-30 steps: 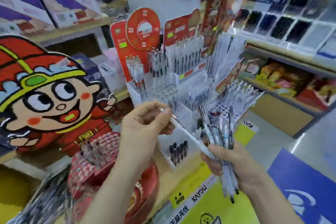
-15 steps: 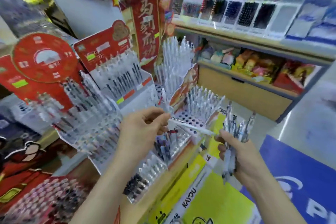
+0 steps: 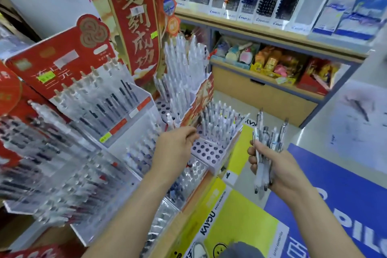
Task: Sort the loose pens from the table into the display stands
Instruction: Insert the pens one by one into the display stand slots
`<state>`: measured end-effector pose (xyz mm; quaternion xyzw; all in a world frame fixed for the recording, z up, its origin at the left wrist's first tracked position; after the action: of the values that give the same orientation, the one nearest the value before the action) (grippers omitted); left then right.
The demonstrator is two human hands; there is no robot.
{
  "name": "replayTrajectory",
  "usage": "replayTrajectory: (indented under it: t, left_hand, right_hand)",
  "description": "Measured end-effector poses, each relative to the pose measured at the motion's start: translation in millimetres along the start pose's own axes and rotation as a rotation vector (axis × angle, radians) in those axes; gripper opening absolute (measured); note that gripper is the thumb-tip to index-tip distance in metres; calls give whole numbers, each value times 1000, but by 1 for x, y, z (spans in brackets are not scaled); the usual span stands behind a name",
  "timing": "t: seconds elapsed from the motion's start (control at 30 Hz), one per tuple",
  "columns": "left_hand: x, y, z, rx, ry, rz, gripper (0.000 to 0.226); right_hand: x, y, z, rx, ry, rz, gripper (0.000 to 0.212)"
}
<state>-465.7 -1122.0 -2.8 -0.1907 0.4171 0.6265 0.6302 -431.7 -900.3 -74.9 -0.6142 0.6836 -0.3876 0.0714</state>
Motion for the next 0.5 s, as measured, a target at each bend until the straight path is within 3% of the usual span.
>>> replayTrajectory:
  t: [0.23,0.5]
  left_hand:
    - [39,24,7,103,125,-78,17]
    - [45,31,9,56,204,-98,9]
  right_hand:
    - [-16,35,-22,12,-49,-2,15]
    - [-25,66,-47,50,-137,-134,11]
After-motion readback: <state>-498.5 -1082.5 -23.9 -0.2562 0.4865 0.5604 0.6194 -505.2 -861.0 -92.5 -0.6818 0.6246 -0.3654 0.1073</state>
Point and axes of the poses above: each hand's wrist, its own y-axis towards the middle knuckle, its own x-axis out of the palm, z = x × y, the point moved 7 cm from there along y, towards the middle knuckle, and after that the axes turned 7 degrees about x, right-handed, at the moved point
